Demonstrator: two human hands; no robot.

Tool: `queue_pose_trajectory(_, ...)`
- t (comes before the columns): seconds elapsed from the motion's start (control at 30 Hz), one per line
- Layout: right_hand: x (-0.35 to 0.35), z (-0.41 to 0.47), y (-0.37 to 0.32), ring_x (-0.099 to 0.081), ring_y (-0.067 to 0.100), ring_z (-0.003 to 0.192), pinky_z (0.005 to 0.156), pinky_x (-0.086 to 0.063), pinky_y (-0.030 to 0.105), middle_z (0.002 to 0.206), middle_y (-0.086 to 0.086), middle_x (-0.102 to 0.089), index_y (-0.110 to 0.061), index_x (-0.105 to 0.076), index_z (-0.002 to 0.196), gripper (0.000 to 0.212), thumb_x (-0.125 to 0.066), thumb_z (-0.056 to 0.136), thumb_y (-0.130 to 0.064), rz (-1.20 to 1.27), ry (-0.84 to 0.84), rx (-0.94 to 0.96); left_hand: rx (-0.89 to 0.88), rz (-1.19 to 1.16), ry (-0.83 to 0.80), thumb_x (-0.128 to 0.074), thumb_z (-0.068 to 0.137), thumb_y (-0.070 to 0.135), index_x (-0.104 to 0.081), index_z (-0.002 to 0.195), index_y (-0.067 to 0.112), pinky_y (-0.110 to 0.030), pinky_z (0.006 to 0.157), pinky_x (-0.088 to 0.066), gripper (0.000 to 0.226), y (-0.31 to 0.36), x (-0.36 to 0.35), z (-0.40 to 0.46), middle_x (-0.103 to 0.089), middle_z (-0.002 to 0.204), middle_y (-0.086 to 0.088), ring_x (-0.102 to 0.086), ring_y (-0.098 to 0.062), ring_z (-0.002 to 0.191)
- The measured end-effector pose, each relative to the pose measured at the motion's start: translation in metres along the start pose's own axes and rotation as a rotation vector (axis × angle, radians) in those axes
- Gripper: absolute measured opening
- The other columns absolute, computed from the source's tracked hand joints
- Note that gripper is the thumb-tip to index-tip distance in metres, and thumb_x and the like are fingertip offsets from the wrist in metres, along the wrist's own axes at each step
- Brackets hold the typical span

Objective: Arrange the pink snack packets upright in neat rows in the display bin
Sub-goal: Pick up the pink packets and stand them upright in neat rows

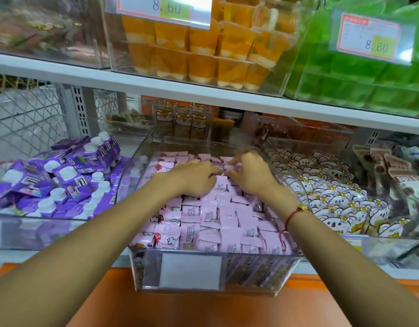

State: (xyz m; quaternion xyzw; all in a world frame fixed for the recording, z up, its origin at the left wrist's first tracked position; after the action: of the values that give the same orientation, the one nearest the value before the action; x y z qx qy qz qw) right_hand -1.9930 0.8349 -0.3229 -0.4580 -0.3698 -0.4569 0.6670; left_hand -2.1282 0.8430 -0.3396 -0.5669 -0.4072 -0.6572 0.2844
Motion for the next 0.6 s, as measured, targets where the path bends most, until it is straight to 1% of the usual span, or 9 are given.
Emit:
queue_pose_trajectory(0.07, -0.005, -0.001, 0.001, -0.059, 0.033, 0.104, 0.085, -0.047, 0.035, 0.111, 0.016, -0.067, -0.011, -0.069, 0.113, 0.028, -0.053, 0.09, -0.009, -0.02, -0.126, 0.01, -0.006, -0.038, -0.018, -0.033, 0.101, 0.022, -0.039, 0.142, 0.03, -0.041, 0.1, -0.04, 0.042, 0.0, 0.0, -0.001, -0.047, 0.139, -0.007, -0.045, -0.029, 0.123)
queue_pose_trajectory(0.13, -0.005, -0.001, 0.001, -0.055, 0.032, 0.114, 0.094, -0.046, 0.036, 0.123, 0.014, -0.063, -0.014, -0.066, 0.119, 0.04, -0.047, 0.085, -0.003, -0.066, -0.214, 0.029, -0.012, -0.05, -0.031, -0.034, 0.101, 0.02, -0.039, 0.142, 0.027, -0.041, 0.099, -0.041, 0.042, 0.0, 0.0, -0.001, -0.046, 0.14, -0.006, -0.045, -0.029, 0.122)
queue_pose_trajectory(0.23, 0.0, -0.002, -0.001, -0.049, 0.03, 0.123, 0.099, -0.043, 0.034, 0.133, 0.013, -0.055, -0.011, -0.06, 0.125, 0.043, -0.05, 0.084, -0.002, -0.096, -0.314, 0.036, -0.004, -0.064, -0.018, -0.034, 0.101, 0.019, -0.039, 0.142, 0.026, -0.037, 0.098, -0.04, 0.042, -0.001, 0.001, -0.003, -0.041, 0.146, -0.003, -0.042, -0.028, 0.126)
queue_pose_trajectory(0.27, 0.003, -0.003, -0.001, -0.048, 0.03, 0.122, 0.099, -0.043, 0.034, 0.133, 0.014, -0.054, -0.009, -0.059, 0.125, 0.042, -0.051, 0.084, -0.003, -0.103, -0.309, 0.041, -0.001, -0.069, -0.009, -0.035, 0.101, 0.019, -0.04, 0.142, 0.025, -0.035, 0.099, -0.038, 0.042, -0.001, 0.002, -0.004, -0.039, 0.147, -0.002, -0.041, -0.027, 0.128)
queue_pose_trajectory(0.33, 0.01, -0.013, -0.001, -0.048, 0.03, 0.12, 0.098, -0.043, 0.037, 0.132, 0.013, -0.051, -0.008, -0.057, 0.125, 0.038, -0.05, 0.088, -0.008, -0.117, -0.208, 0.071, 0.003, -0.078, 0.015, -0.036, 0.1, 0.017, -0.042, 0.141, 0.023, -0.035, 0.101, -0.035, 0.041, -0.003, 0.003, -0.005, -0.039, 0.148, -0.001, -0.038, -0.026, 0.131)
queue_pose_trajectory(0.4, 0.014, -0.033, 0.001, -0.047, 0.026, 0.119, 0.097, -0.04, 0.036, 0.134, 0.008, -0.047, -0.015, -0.051, 0.131, 0.038, -0.048, 0.093, -0.021, -0.093, -0.099, 0.116, 0.014, -0.074, 0.063, -0.037, 0.099, 0.015, -0.044, 0.139, 0.024, -0.037, 0.104, -0.036, 0.041, -0.005, 0.006, -0.008, -0.042, 0.146, 0.0, -0.037, -0.024, 0.131)
queue_pose_trajectory(0.43, 0.013, -0.045, 0.001, -0.047, 0.024, 0.119, 0.097, -0.039, 0.036, 0.135, 0.006, -0.045, -0.017, -0.048, 0.133, 0.039, -0.047, 0.095, -0.027, -0.063, -0.08, 0.147, 0.02, -0.076, 0.097, -0.039, 0.099, 0.014, -0.045, 0.138, 0.026, -0.038, 0.104, -0.036, 0.041, -0.006, 0.008, -0.009, -0.042, 0.146, 0.001, -0.037, -0.023, 0.131)
queue_pose_trajectory(0.5, 0.006, -0.063, 0.002, -0.046, 0.025, 0.12, 0.1, -0.039, 0.036, 0.133, 0.006, -0.047, -0.016, -0.049, 0.131, 0.04, -0.04, 0.098, -0.036, -0.037, -0.12, 0.203, 0.019, -0.1, 0.177, -0.042, 0.097, 0.014, -0.047, 0.136, 0.028, -0.037, 0.102, -0.035, 0.042, -0.006, 0.013, -0.011, -0.043, 0.145, 0.002, -0.038, -0.022, 0.13)
queue_pose_trajectory(0.6, -0.003, -0.072, 0.007, -0.044, 0.026, 0.121, 0.102, -0.036, 0.037, 0.135, 0.005, -0.047, -0.017, -0.047, 0.135, 0.045, -0.029, 0.101, -0.04, -0.072, -0.188, 0.211, 0.01, -0.168, 0.296, -0.049, 0.096, 0.019, -0.054, 0.131, 0.03, -0.034, 0.095, -0.039, 0.036, -0.002, 0.02, -0.011, -0.051, 0.139, 0.003, -0.046, -0.018, 0.125)
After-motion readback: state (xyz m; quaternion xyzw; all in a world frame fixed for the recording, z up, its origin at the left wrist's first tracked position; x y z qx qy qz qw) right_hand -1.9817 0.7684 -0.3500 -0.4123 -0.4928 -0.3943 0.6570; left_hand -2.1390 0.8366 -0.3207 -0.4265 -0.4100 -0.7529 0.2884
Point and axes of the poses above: each hand's wrist, its own z-axis towards the middle knuckle, its own x-axis out of the back of the hand, y = z × x, the point moved 3 cm from there along z, towards the middle knuckle
